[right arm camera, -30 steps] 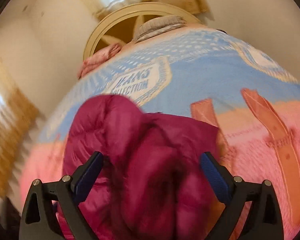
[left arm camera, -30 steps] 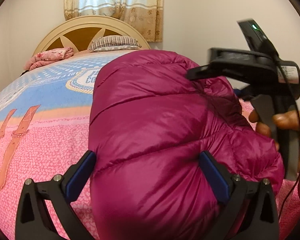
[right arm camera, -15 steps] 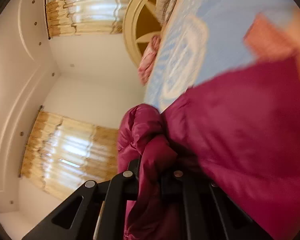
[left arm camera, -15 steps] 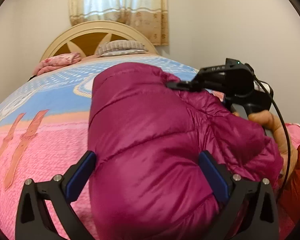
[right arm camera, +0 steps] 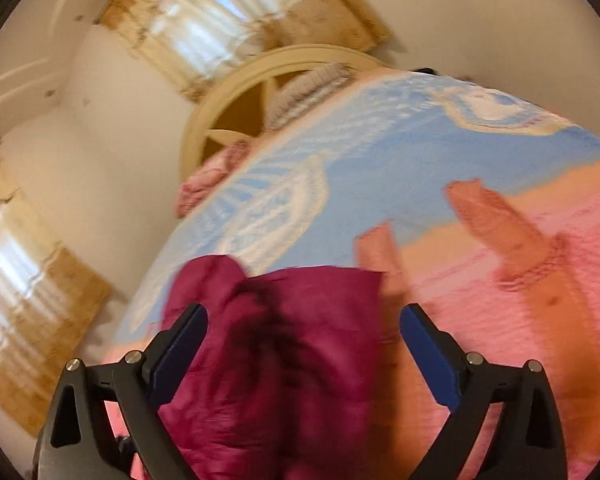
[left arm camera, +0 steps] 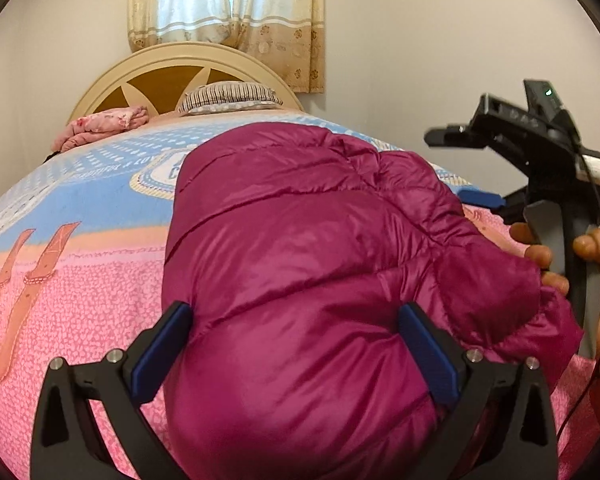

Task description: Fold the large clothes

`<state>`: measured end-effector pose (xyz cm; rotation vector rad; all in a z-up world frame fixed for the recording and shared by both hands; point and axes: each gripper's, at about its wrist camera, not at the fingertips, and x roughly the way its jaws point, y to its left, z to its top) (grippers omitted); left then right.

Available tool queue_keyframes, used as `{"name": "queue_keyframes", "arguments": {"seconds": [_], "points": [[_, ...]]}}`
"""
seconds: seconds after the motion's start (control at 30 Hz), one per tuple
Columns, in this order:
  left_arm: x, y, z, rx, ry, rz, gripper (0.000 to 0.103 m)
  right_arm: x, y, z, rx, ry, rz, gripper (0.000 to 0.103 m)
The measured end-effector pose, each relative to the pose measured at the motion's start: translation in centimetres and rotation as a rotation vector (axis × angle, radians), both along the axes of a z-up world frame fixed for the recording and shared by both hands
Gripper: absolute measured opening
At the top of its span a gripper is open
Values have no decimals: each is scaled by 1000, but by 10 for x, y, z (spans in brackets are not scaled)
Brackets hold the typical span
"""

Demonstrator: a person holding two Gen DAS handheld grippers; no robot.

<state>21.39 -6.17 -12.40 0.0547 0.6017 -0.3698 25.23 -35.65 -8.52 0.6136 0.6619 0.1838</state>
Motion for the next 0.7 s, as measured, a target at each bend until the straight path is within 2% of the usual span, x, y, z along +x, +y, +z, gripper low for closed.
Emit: {"name": "queue_keyframes", "arguments": {"seconds": [0.13, 0.23, 0.33, 0.4, 0.5, 0.53, 0.57, 0.6, 0.7], "points": [[-3, -4, -1, 8, -4, 4, 103, 26, 5, -20, 92, 137, 128, 97], [-1, -5, -2, 5, 7, 1, 103, 37, 24, -18, 130, 114, 212, 97], [-2, -7, -2, 12, 6, -2, 103, 42, 53, 4, 33, 40, 328, 97], [-4, -9, -2, 25, 2, 0, 103, 43, 73, 11, -52, 31, 383, 97], [-4, -10, -2, 31, 1, 1, 103, 43, 91, 7, -145, 58, 396, 96], [-4, -10, -2, 27, 0, 4, 103, 45, 92, 1, -156, 77, 395, 89], [-4, -9, -2, 20, 1, 11, 103, 50, 91, -7, -145, 105, 396, 47], [-3, -6, -1, 8, 6, 21, 103, 54, 86, -14, -81, 134, 395, 34], [0, 5, 1, -11, 18, 51, 103, 73, 78, -30, 179, 140, 417, 21]]}}
